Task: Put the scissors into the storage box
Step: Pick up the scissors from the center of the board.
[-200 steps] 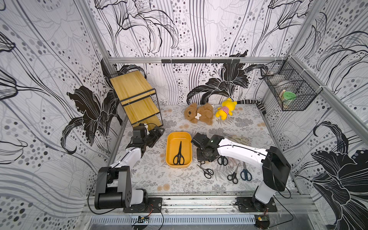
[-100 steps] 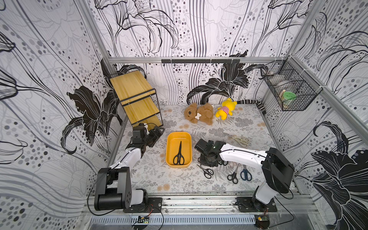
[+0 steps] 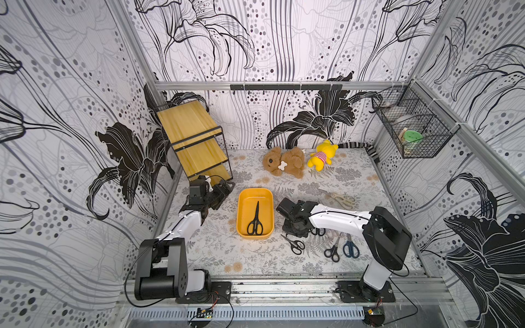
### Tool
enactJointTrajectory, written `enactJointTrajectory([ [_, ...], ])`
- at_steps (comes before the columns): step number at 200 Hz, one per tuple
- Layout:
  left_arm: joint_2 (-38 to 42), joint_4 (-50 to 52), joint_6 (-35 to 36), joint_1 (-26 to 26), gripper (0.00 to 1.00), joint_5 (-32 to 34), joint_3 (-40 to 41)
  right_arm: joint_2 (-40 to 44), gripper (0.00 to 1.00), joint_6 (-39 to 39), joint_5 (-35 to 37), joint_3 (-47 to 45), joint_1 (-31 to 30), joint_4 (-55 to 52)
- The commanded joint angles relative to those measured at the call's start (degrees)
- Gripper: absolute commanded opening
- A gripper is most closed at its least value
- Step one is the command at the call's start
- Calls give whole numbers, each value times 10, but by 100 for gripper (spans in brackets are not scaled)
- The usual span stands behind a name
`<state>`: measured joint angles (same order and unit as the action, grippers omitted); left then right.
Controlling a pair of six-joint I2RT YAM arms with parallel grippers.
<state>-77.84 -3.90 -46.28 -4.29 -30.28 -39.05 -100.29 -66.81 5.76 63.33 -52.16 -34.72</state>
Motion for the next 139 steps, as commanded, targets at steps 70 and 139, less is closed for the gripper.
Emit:
enactJointTrajectory([
  [70, -9, -16, 5, -4, 96, -2, 2, -35, 22, -7, -7, -7, 5, 14],
  [139, -10, -16, 6, -4, 96, -3, 1, -56, 19, -17, -20, -30, 19, 34],
])
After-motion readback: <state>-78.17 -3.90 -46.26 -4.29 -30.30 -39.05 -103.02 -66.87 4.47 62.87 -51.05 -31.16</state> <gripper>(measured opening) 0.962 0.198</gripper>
